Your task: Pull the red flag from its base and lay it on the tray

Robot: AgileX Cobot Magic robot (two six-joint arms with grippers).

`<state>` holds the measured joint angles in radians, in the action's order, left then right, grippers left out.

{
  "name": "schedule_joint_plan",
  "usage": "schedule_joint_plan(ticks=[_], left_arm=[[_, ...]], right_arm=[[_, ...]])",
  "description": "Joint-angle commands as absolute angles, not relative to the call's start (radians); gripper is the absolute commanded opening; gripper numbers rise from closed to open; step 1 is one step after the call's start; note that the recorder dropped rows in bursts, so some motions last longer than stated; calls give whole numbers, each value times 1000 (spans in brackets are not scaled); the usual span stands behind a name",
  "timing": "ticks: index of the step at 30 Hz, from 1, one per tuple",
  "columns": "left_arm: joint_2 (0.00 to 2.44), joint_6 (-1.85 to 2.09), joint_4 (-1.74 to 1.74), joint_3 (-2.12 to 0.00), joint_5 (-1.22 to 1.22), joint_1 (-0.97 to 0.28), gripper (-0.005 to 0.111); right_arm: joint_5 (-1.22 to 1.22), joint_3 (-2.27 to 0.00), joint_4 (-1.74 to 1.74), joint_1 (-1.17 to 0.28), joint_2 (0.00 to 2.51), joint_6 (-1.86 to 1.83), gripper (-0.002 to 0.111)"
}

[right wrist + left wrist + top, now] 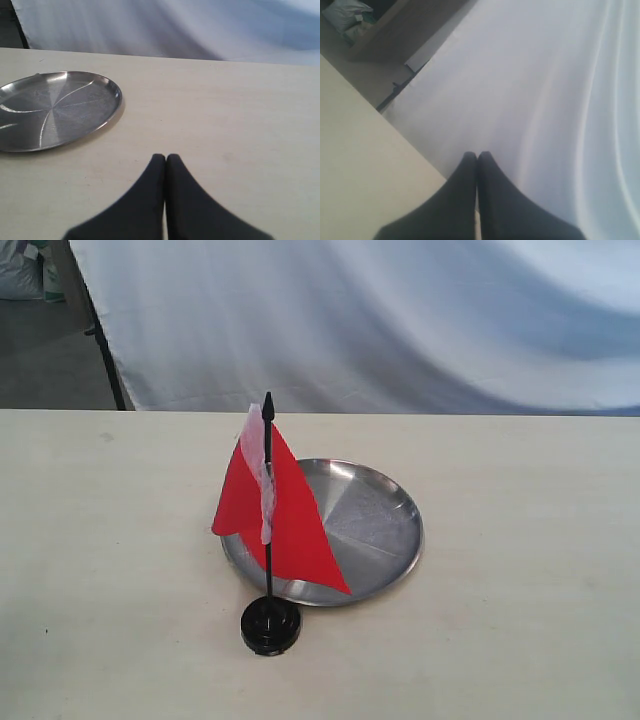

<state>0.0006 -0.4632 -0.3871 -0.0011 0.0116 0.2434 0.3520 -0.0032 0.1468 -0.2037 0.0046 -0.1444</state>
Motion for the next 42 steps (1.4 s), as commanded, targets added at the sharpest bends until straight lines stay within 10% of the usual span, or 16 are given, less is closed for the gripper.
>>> schedule_joint_plan(ticks=[1,28,42], left_arm=[[0,-474,-399,0,18,244,0],[0,-48,-410,-386,-235,244,0],[168,1348,-1588,-470,-785,244,0]], right_arm=[[349,0,148,-206,0,-145,0],[349,0,148,-206,0,-145,0],[349,0,148,-206,0,-145,0]])
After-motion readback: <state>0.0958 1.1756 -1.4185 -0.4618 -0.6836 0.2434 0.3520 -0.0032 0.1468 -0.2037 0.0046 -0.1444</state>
